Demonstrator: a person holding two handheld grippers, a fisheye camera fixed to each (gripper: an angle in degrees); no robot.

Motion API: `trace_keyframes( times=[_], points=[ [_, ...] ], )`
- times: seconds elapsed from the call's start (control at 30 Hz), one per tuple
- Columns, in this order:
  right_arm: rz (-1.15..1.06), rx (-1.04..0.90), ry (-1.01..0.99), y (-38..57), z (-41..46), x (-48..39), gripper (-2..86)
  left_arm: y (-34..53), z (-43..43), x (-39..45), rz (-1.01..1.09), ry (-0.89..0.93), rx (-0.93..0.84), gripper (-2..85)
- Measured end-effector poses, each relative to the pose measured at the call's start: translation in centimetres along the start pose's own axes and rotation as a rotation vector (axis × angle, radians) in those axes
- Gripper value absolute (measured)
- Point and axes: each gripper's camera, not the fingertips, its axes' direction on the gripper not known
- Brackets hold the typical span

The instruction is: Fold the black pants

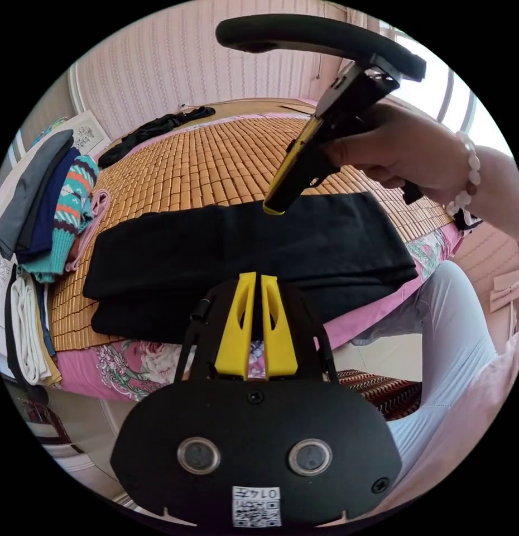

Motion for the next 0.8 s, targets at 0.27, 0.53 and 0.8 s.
trace_keyframes(
  times=[0.27,0.53,0.8],
  points=[
    [-0.027,-0.067,0.024,-3.2,3.9,-0.1,-1.0,0.6,2.5,2.6,0.226,-0.026,-0.047,-1.0],
    [-0.064,-0.136,-0.003,-4.1,3.7,0.5,-1.0,-0.1,2.1,2.9,0.228,0.058,-0.068,-1.0],
    [-0.107,-0.106,0.059,-4.6,4.3,0.5,-0.6,1.5,4.0,3.7,0.271,0.054,-0.11,-1.0]
  ],
)
